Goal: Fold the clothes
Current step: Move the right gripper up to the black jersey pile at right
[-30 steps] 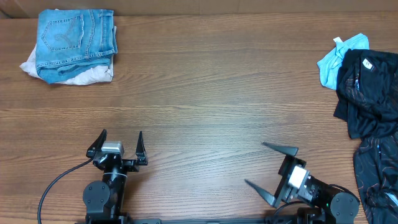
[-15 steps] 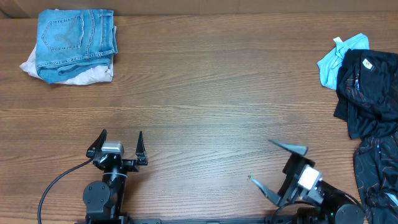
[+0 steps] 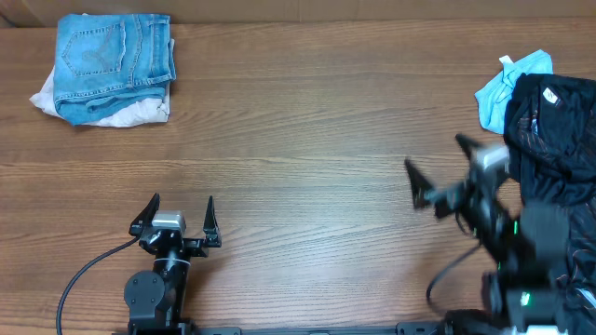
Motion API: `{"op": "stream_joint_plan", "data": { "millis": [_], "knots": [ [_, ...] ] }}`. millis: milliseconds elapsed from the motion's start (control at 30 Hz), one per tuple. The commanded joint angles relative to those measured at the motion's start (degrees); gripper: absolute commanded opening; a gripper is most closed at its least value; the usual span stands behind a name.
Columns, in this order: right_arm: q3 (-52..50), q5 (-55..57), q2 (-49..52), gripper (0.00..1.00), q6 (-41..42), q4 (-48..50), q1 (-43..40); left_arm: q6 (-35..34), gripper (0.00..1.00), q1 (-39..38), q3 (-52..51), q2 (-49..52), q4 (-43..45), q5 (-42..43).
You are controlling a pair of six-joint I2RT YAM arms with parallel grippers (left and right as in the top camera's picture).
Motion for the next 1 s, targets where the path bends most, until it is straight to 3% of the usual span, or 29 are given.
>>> {"op": "stream_joint_plan", "data": {
  "millis": [0, 200, 333, 500, 733, 967],
  "knots": [
    [13.2, 9.7, 13.8, 1.0, -4.1, -7.3, -2.6, 0.7, 1.0, 0.4, -0.3, -0.6, 0.0, 0.4],
    [45.1, 9.7, 43.5, 1.0, -4.2, -34.3, -11.5, 0.7, 1.0, 0.4, -0.3, -0.6, 0.0, 0.4],
    [56.6, 9.7, 55.2, 1.0, -4.2, -43.9, -14.1, 0.7, 1.0, 0.4, -0.3, -0.6, 0.0, 0.4],
    [57.6, 10.6, 61.6, 1.0, -4.2, -42.4, -16.0, 0.7, 1.0, 0.4, -0.3, -0.6, 0.0, 0.4],
    [57.6, 24.5, 65.9, 1.0, -4.2, -35.8, -18.1, 0.7, 1.0, 0.4, -0.3, -0.6, 0.0, 0.4],
    [57.6, 26.7, 70.8, 1.0, -3.9, -32.1, -18.7, 0.7, 1.0, 0.4, -0.3, -0.6, 0.0, 0.4]
  ]
}}
